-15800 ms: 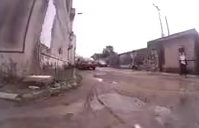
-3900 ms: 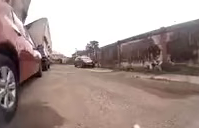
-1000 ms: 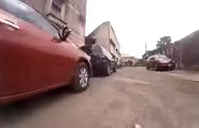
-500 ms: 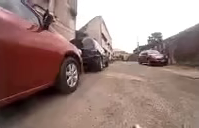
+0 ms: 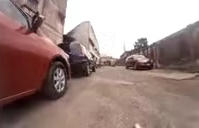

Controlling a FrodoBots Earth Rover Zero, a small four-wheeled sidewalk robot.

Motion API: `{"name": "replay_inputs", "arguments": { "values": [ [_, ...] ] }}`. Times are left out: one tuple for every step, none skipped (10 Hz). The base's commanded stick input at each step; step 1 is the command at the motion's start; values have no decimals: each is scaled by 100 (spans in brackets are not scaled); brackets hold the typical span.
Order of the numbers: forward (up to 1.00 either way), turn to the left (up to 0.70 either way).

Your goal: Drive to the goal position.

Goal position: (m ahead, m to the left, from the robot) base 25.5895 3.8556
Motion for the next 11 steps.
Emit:
{"name": "replay_inputs", "arguments": {
  "values": [
    [0, -45],
    [0, -45],
    [0, -45],
    [0, 0],
    [0, 0],
    [0, 0],
    [34, 0],
    [86, 0],
    [100, 0],
    [100, 0],
    [100, 0]
  ]
}}
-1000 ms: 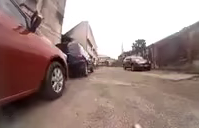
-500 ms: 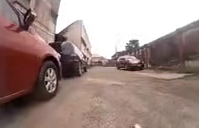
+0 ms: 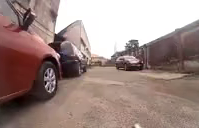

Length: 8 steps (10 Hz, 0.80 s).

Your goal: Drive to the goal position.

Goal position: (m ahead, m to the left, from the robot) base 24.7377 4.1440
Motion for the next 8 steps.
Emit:
{"name": "replay_inputs", "arguments": {
  "values": [
    [100, 0],
    [100, 0],
    [100, 0],
    [100, 0],
    [100, 0],
    [100, 0],
    [100, 0],
    [100, 0]
  ]
}}
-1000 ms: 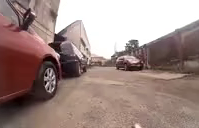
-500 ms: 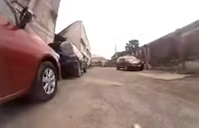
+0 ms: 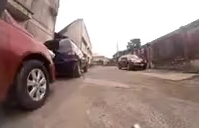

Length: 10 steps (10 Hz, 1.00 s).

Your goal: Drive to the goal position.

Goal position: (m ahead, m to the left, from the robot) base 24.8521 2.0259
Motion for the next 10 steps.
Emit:
{"name": "replay_inputs", "arguments": {
  "values": [
    [100, 0],
    [100, 0],
    [100, -27],
    [100, -27],
    [100, -27],
    [100, -27],
    [100, -27],
    [100, -23],
    [100, -6],
    [100, 0]
  ]
}}
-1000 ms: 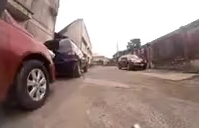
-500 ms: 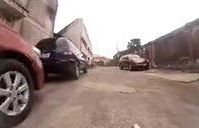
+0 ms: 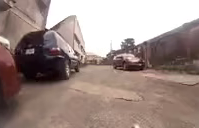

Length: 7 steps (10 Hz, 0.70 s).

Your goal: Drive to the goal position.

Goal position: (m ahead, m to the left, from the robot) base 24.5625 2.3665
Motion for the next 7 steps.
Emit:
{"name": "replay_inputs", "arguments": {
  "values": [
    [100, 0],
    [100, 0],
    [100, 0],
    [100, 0],
    [100, 0],
    [100, 0],
    [100, 0]
  ]
}}
